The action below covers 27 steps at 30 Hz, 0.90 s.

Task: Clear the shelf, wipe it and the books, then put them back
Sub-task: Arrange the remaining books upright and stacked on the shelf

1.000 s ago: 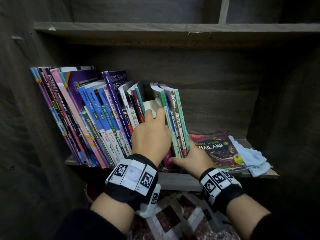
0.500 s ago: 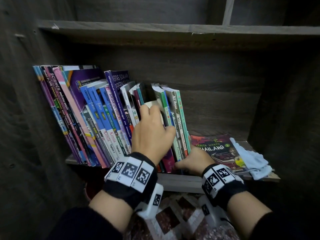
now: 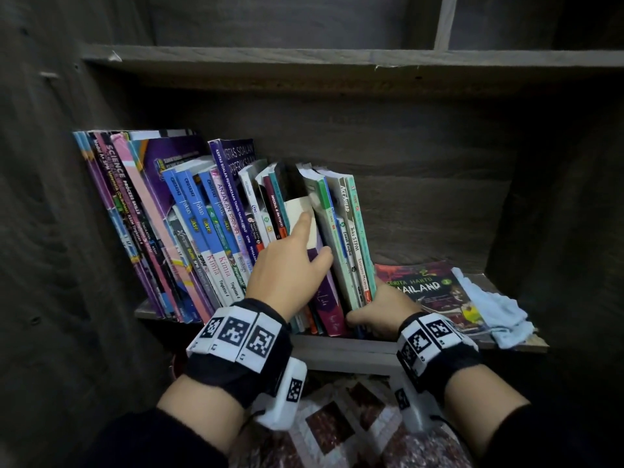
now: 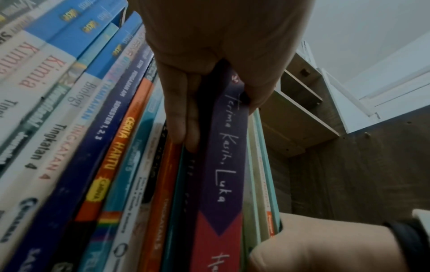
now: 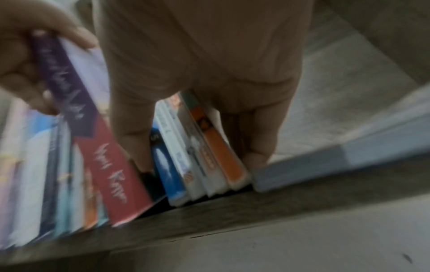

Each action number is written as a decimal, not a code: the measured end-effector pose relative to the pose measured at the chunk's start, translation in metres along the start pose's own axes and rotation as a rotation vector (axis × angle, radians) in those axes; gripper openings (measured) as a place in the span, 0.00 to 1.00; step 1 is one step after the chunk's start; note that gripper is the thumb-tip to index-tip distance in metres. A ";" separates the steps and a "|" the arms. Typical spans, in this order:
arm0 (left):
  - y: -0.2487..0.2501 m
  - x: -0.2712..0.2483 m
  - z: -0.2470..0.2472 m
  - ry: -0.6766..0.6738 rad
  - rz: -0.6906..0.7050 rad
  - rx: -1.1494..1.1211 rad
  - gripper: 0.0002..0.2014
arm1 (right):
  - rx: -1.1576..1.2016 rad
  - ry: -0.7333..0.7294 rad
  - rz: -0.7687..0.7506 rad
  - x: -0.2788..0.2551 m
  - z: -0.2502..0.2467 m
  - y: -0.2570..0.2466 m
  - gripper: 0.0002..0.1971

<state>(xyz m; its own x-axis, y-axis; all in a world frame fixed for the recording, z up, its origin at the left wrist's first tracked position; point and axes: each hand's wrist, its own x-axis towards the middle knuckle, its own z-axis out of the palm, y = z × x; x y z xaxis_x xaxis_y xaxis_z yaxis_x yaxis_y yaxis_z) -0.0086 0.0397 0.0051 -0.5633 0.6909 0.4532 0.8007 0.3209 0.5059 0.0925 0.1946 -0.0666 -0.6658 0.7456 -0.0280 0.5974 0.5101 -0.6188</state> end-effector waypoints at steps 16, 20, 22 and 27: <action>-0.002 -0.016 -0.033 0.138 0.179 -0.096 0.29 | 0.237 -0.018 -0.003 0.016 0.010 0.006 0.29; -0.021 -0.024 -0.058 0.179 0.164 -0.270 0.28 | 0.267 -0.043 -0.003 0.012 0.011 -0.002 0.28; -0.024 -0.032 -0.071 0.194 0.197 -0.352 0.28 | 0.265 -0.042 -0.010 0.016 0.017 -0.002 0.30; -0.029 -0.039 -0.107 0.454 0.311 -0.642 0.21 | 0.176 -0.057 -0.076 0.009 0.016 -0.014 0.35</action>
<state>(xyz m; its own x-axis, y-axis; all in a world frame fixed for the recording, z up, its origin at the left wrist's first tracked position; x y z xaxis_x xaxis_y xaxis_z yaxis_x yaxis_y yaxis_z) -0.0314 -0.0662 0.0513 -0.4736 0.3153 0.8224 0.7386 -0.3664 0.5658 0.0714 0.1875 -0.0705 -0.7332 0.6798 -0.0173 0.4605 0.4777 -0.7482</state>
